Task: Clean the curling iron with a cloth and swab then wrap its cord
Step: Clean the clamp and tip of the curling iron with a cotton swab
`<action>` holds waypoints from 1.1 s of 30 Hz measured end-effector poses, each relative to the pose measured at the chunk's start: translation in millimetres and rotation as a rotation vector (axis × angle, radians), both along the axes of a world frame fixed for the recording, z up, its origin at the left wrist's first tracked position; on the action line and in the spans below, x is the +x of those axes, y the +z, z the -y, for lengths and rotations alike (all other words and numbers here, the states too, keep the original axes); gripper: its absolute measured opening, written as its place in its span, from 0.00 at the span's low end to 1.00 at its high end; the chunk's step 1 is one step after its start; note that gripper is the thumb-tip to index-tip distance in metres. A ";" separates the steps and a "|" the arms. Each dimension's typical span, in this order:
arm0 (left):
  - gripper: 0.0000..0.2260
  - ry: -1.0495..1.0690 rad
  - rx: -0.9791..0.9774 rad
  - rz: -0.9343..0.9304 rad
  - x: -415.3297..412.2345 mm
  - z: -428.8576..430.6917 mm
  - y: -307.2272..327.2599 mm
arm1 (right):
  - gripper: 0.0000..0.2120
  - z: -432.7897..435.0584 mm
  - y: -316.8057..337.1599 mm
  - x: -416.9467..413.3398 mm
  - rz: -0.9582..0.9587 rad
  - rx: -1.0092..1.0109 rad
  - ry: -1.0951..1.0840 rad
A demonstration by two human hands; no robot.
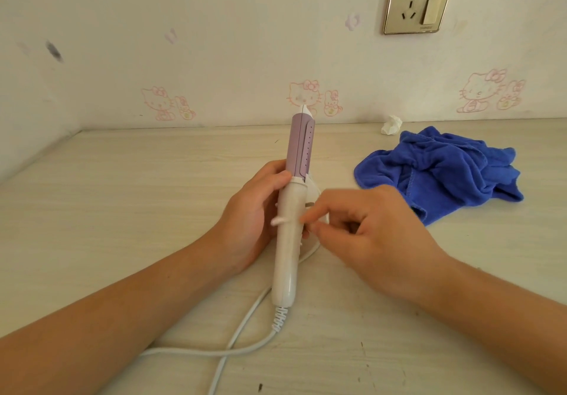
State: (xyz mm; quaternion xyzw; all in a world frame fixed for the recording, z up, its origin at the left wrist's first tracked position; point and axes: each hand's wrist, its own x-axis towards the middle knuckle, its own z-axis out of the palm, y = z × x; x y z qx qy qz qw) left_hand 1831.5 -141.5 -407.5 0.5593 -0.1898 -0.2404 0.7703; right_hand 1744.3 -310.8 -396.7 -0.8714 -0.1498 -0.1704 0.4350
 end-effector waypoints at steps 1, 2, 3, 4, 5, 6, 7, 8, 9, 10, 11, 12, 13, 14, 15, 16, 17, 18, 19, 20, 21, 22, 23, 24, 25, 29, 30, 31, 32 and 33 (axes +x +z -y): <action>0.16 -0.019 0.001 -0.005 0.0 -0.2 -0.2 | 0.06 3.5 0.9 4.0 0.013 0.018 -0.055; 0.16 -0.033 0.008 -0.005 0.1 -0.5 -0.1 | 0.06 6.7 2.5 7.3 0.020 0.027 -0.101; 0.15 -0.037 0.015 -0.005 0.0 -0.8 0.2 | 0.06 8.6 3.8 8.3 0.018 0.028 -0.115; 0.15 -0.034 0.016 -0.009 -0.1 -0.8 0.5 | 0.06 8.9 4.1 6.7 0.009 0.023 -0.094; 0.15 -0.030 0.011 -0.017 0.1 -0.9 0.4 | 0.05 7.3 4.1 3.8 -0.002 0.019 -0.055; 0.16 -0.026 0.005 -0.023 0.3 -0.6 0.3 | 0.05 5.4 4.3 1.2 -0.012 0.020 -0.025; 0.16 -0.024 0.004 -0.025 0.7 -0.5 -0.1 | 0.05 5.0 4.7 0.7 -0.014 0.027 -0.022; 0.15 -0.024 0.007 -0.023 1.1 -0.4 -0.3 | 0.05 6.6 5.0 2.8 -0.010 0.037 -0.047; 0.15 -0.026 0.011 -0.020 1.3 -0.5 -0.4 | 0.05 9.2 5.4 5.5 -0.007 0.048 -0.083; 0.14 -0.027 0.013 -0.019 1.3 -0.7 -0.4 | 0.05 11.8 5.8 6.9 -0.011 0.055 -0.108; 0.14 -0.025 0.013 -0.018 1.3 -0.6 -0.3 | 0.05 13.6 6.2 6.6 -0.019 0.057 -0.105; 0.15 -0.022 0.012 -0.017 1.2 -0.6 0.0 | 0.05 13.7 6.3 5.0 -0.027 0.053 -0.082; 0.15 -0.019 0.011 -0.016 1.1 -0.6 0.1 | 0.06 12.9 6.5 3.2 -0.030 0.047 -0.061; 0.14 -0.015 0.008 -0.016 1.3 -0.9 0.1 | 0.06 12.7 6.9 2.8 -0.022 0.045 -0.060; 0.14 -0.013 0.009 -0.015 1.6 -1.1 -0.2 | 0.06 13.7 7.2 4.1 -0.009 0.049 -0.080; 0.14 -0.013 0.013 -0.013 1.6 -1.4 -0.6 | 0.06 15.3 7.4 5.7 -0.004 0.058 -0.108; 0.14 -0.013 0.019 -0.011 1.5 -1.6 -0.7 | 0.06 17.1 7.6 6.5 -0.013 0.065 -0.121; 0.15 -0.013 0.020 -0.013 1.3 -1.6 -0.7 | 0.06 18.4 7.9 6.3 -0.030 0.067 -0.107; 0.15 -0.012 0.016 -0.016 1.4 -1.8 -0.6 | 0.06 18.7 8.0 5.2 -0.044 0.066 -0.078; 0.15 -0.013 0.012 -0.019 1.6 -2.2 -0.6 | 0.07 18.5 8.3 4.5 -0.047 0.065 -0.061; 0.15 -0.015 0.011 -0.018 2.1 -2.4 -0.7 | 0.07 19.2 8.3 5.0 -0.038 0.068 -0.072; 0.15 -0.016 0.015 -0.014 2.3 -2.5 -0.9 | 0.07 21.0 8.4 6.5 -0.031 0.075 -0.103; 0.14 -0.016 0.021 -0.009 2.3 -2.2 -1.0 | 0.06 23.2 9.0 8.3 -0.037 0.084 -0.130; 0.14 -0.014 0.025 -0.007 2.2 -2.1 -1.1 | 0.06 24.8 10.0 9.2 -0.052 0.088 -0.137; 0.15 -0.010 0.025 -0.008 2.2 -1.9 -1.2 | 0.06 25.5 10.9 9.2 -0.065 0.080 -0.122; 0.15 -0.006 0.029 0.002 2.5 -2.4 -1.0 | 0.06 26.9 10.8 9.8 -0.066 0.078 -0.151; 0.14 -0.006 0.033 0.005 2.4 -2.3 -1.0 | 0.06 27.5 11.7 10.1 -0.070 0.081 -0.162; 0.14 -0.003 0.033 0.005 2.3 -2.2 -1.0 | 0.06 27.7 12.9 9.6 -0.081 0.074 -0.155; 0.15 0.002 0.030 0.001 2.1 -2.2 -0.7 | 0.06 27.5 14.1 8.6 -0.094 0.064 -0.129; 0.15 0.007 0.026 -0.003 2.0 -2.3 -0.4 | 0.07 27.0 14.6 7.3 -0.104 0.056 -0.097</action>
